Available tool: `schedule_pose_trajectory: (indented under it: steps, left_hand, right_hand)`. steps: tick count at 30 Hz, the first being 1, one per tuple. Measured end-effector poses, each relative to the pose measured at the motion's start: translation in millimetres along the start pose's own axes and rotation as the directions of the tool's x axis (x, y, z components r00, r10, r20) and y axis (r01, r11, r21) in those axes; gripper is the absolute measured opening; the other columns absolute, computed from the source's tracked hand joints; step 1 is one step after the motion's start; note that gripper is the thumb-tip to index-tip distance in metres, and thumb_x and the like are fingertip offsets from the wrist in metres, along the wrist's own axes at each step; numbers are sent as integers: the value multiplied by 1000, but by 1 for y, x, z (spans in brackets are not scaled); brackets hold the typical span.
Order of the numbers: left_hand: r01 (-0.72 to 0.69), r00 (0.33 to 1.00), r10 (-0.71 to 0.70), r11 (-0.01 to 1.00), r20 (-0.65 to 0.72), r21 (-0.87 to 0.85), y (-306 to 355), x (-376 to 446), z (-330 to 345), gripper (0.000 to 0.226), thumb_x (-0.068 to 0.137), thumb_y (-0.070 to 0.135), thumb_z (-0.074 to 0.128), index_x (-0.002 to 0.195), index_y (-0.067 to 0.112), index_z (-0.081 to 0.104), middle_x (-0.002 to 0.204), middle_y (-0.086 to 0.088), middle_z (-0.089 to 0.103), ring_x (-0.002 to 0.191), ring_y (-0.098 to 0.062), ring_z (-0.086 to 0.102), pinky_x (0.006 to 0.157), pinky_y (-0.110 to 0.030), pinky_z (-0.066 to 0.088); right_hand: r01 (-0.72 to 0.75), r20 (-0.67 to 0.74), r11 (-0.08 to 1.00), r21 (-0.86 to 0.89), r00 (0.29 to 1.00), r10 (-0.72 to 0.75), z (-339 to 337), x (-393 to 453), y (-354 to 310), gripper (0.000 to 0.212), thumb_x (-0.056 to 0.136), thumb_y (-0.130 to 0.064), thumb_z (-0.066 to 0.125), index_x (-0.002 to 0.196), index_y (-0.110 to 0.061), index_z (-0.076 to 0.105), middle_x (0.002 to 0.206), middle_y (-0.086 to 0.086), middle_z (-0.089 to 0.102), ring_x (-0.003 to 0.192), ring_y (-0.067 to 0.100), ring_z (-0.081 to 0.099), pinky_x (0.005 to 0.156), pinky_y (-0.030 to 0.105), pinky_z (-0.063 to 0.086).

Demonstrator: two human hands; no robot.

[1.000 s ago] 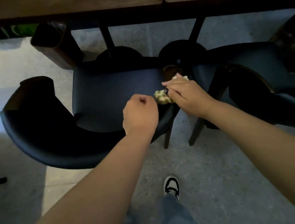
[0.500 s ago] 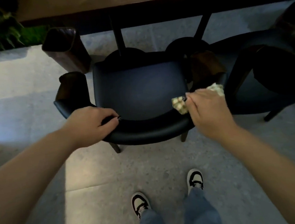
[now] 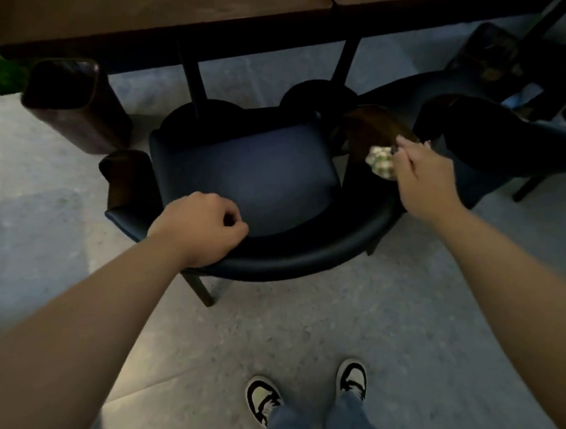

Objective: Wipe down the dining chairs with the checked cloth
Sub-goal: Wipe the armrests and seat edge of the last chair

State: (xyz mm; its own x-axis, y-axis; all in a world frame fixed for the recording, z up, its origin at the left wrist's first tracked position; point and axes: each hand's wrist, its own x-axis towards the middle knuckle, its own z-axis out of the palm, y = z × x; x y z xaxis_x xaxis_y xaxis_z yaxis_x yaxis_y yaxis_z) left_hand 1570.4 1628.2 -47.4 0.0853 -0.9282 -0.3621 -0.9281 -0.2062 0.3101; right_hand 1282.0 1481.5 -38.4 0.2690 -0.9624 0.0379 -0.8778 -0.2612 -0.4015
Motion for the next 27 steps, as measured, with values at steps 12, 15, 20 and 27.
schedule_pose_trajectory:
  steps: [12, 15, 20, 27]
  left_hand:
    - [-34, 622, -489, 764, -612, -645, -11, -20, 7, 33, 90, 8, 55, 122, 16, 59, 134, 0, 56, 125, -16, 49, 104, -17, 31]
    - [59, 537, -695, 596, -478, -801, -38, -28, 0, 35, 94, 9, 48, 128, 18, 55, 145, 2, 46, 135, -12, 39, 108, -15, 24]
    - [216, 629, -766, 337, -133, -916, -111, -45, -8, 36, 99, 18, 44, 132, 24, 57, 135, -1, 56, 123, -19, 52, 105, -38, 42]
    - [269, 741, -636, -12, 215, -963, -103, -41, -19, 35, 104, 29, 36, 133, 22, 53, 121, 1, 61, 107, -21, 59, 84, -43, 51]
  right_hand:
    - [153, -307, 981, 123, 946, -109, 71, -147, -150, 31, 93, -17, 42, 84, -4, 69, 85, 9, 72, 85, 16, 56, 88, 36, 48]
    - [87, -166, 929, 361, 986, -28, 68, -139, -192, 34, 97, -23, 39, 69, -15, 55, 65, -1, 57, 61, 14, 50, 62, 27, 36]
    - [-322, 273, 706, 631, 944, 186, 89, -76, -264, 39, 100, -25, 35, 87, -5, 65, 92, 12, 66, 87, 27, 61, 81, 40, 47]
    - [447, 267, 893, 57, 855, -445, 127, -94, -283, 37, 93, -14, 46, 130, -15, 48, 132, 5, 51, 115, 27, 50, 84, 38, 43]
